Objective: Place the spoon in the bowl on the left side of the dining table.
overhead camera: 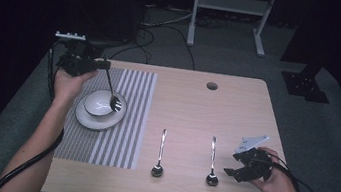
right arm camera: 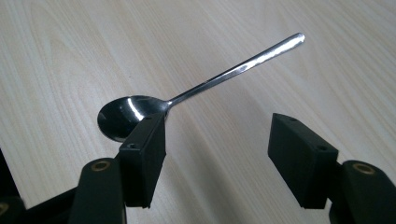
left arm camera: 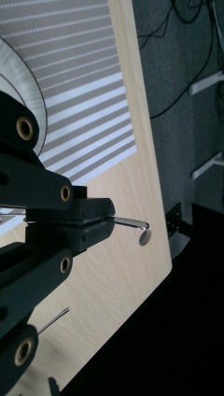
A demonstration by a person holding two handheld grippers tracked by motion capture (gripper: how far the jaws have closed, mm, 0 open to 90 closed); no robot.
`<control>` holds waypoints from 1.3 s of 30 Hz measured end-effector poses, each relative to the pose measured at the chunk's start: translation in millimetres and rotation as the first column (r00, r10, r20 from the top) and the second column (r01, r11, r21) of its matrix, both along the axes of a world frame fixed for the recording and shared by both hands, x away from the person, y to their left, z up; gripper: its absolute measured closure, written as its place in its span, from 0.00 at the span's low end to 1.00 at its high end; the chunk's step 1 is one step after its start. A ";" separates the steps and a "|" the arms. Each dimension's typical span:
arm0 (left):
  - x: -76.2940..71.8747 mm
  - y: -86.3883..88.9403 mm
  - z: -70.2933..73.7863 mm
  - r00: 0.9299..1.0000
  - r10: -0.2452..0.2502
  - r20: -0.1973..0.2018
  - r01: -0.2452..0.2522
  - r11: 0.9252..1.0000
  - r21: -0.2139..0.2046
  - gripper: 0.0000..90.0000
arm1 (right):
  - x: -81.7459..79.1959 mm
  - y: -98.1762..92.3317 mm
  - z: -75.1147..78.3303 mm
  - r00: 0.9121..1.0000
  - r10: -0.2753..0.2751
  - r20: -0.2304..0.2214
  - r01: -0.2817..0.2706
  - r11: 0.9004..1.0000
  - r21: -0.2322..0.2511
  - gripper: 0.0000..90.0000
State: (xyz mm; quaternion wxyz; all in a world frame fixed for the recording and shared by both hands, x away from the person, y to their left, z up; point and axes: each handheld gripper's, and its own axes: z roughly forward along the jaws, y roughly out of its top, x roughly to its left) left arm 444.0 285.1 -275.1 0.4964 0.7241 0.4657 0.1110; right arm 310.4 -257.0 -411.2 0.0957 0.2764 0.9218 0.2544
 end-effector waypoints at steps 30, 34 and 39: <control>4.5 43.4 -9.8 0.986 0.168 -0.019 -0.167 0.986 0.012 0.99 | 0.7 -6.8 5.0 1.000 -0.013 0.006 0.013 1.000 0.003 0.37; 6.0 47.3 -14.1 0.981 0.191 -0.019 -0.190 0.982 0.017 0.99 | 0.5 -6.5 4.8 1.000 -0.012 0.002 0.012 1.000 0.002 0.37; 7.0 50.8 -20.0 0.971 0.239 -0.007 -0.239 0.971 0.026 0.99 | 0.5 -7.3 4.4 1.000 -0.013 -0.003 0.013 1.000 0.002 0.37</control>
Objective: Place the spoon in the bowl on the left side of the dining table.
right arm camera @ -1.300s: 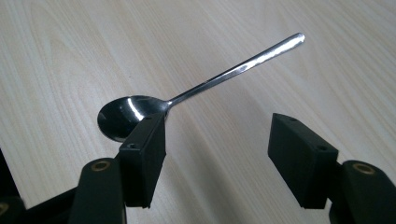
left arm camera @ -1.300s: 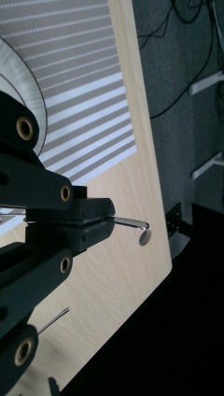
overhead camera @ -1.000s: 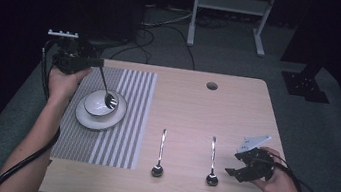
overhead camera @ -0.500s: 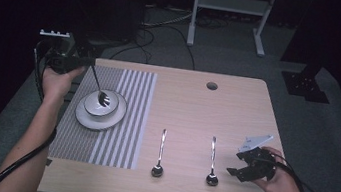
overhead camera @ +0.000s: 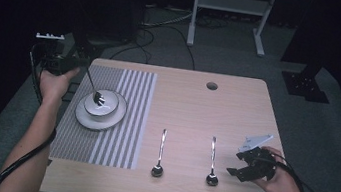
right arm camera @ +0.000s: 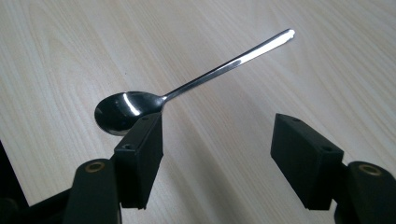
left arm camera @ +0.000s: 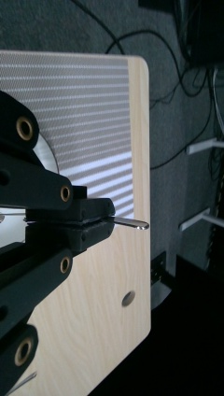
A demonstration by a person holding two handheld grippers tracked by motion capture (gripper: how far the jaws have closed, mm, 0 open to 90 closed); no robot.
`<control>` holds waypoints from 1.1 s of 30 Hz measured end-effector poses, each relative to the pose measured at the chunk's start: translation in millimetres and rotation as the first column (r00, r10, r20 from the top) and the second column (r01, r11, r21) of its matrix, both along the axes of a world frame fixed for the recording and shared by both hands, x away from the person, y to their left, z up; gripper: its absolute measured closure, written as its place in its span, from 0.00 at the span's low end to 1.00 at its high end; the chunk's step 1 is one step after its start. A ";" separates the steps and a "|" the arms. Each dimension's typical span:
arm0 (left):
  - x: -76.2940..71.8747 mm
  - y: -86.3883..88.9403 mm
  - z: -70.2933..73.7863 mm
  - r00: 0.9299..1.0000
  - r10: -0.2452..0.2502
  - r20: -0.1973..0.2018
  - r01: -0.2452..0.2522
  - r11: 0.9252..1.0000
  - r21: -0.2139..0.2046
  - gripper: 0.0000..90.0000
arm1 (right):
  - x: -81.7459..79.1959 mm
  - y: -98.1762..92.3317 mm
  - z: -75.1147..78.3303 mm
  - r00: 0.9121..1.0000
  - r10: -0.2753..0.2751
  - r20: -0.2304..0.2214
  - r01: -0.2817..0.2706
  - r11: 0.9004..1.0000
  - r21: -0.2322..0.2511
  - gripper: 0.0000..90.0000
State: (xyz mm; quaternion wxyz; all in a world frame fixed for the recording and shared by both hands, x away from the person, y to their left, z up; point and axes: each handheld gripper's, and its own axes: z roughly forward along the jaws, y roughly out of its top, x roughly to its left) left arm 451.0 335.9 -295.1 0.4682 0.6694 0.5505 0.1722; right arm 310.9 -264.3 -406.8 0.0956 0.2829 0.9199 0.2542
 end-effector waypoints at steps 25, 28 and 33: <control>3.6 13.0 -40.4 0.996 0.064 -0.054 -0.065 0.998 -0.025 0.99 | -0.1 2.1 -1.6 1.000 0.010 0.000 -0.010 1.000 0.005 0.37; 3.6 14.0 -45.7 0.996 0.068 -0.062 -0.070 0.997 -0.028 0.99 | 0.0 2.4 -2.5 1.000 0.011 -0.002 -0.011 1.000 0.006 0.37; 3.6 14.7 -51.6 0.995 0.070 -0.072 -0.072 0.997 -0.034 0.99 | 0.0 1.9 -3.4 1.000 0.011 -0.004 -0.011 1.000 0.008 0.37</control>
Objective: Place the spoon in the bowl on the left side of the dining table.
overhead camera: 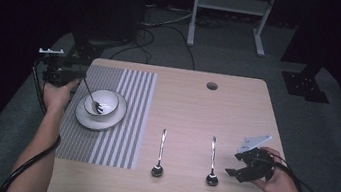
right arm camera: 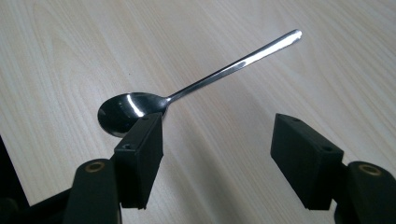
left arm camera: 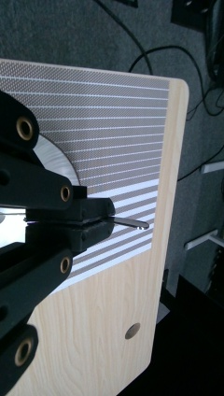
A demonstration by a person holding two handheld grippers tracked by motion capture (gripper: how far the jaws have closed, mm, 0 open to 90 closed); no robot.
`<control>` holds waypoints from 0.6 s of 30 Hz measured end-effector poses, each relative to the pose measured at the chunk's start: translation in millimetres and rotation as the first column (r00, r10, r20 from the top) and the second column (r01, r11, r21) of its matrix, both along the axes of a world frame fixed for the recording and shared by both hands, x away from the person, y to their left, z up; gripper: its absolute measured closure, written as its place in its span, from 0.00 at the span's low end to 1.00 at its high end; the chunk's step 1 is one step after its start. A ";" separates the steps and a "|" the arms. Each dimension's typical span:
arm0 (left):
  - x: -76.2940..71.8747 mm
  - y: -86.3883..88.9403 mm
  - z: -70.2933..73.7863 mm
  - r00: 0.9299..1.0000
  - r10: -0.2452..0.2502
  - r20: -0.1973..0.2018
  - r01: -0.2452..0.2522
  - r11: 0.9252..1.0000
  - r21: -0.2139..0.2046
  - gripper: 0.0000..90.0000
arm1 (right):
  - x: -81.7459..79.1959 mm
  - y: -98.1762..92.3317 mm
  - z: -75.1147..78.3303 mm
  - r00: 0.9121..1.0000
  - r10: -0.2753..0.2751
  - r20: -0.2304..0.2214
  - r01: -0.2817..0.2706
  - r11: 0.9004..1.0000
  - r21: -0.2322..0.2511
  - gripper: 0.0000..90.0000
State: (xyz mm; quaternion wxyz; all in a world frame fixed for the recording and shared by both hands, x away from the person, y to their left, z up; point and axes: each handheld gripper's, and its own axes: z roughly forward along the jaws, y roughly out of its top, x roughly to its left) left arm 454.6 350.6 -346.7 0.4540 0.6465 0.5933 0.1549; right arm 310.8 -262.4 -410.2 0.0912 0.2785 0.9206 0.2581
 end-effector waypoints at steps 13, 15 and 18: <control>-0.6 3.6 -13.0 1.000 0.007 -0.024 -0.007 1.000 -0.011 0.99 | -0.7 -0.7 -1.3 1.000 -0.004 -0.003 0.004 1.000 0.002 0.37; -0.7 4.4 -13.5 1.000 0.010 -0.028 -0.010 1.000 -0.011 0.99 | -0.8 -0.5 -1.3 1.000 -0.002 -0.002 0.002 1.000 0.002 0.37; -0.7 5.2 -15.2 0.999 0.012 -0.044 -0.012 1.000 0.002 0.96 | -0.9 -0.6 -1.5 1.000 -0.003 -0.003 0.003 1.000 0.002 0.37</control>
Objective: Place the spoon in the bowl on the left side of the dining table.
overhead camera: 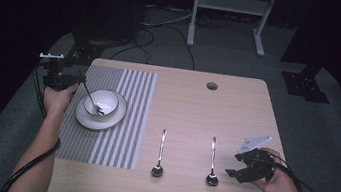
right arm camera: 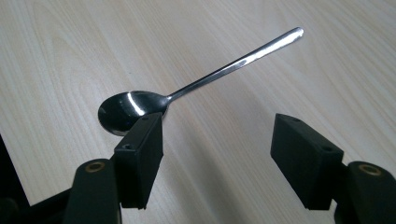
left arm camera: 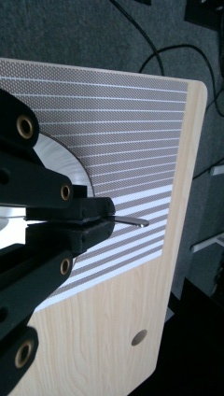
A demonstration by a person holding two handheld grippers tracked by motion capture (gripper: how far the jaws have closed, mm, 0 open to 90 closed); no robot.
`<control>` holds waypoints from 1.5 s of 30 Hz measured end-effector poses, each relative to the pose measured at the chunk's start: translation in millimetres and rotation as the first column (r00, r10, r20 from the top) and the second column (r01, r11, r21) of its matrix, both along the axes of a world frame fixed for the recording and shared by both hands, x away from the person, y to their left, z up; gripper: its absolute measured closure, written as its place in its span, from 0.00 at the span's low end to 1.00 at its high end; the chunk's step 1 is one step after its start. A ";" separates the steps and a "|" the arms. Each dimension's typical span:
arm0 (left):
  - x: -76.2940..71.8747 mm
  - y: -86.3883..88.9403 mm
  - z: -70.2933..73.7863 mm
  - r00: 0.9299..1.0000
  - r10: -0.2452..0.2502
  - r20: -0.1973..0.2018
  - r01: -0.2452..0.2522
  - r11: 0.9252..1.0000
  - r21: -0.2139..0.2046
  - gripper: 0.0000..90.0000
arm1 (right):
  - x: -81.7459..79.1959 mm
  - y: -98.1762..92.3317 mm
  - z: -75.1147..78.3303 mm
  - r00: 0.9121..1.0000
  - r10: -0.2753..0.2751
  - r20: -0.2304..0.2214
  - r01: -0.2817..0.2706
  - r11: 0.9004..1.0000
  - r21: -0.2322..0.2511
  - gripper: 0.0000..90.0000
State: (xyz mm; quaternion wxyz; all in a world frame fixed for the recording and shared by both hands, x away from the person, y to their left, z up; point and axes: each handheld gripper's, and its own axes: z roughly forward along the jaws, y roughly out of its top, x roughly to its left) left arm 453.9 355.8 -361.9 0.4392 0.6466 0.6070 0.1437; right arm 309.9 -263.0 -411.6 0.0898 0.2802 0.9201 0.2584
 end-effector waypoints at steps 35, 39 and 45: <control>-12.9 22.9 -25.6 0.999 -0.003 -0.044 0.001 0.999 -0.051 0.66 | 1.6 -6.7 -3.5 1.000 -0.026 0.004 0.026 1.000 0.014 0.37; -17.7 25.5 -25.9 0.999 0.001 -0.043 -0.004 0.998 -0.058 0.61 | 0.1 -8.4 -2.9 0.999 -0.034 0.005 0.034 0.999 0.015 0.37; -25.9 28.3 -24.4 0.999 0.008 -0.032 -0.009 0.999 -0.044 0.54 | -1.6 -12.6 -1.4 0.999 -0.049 0.005 0.049 0.999 0.017 0.37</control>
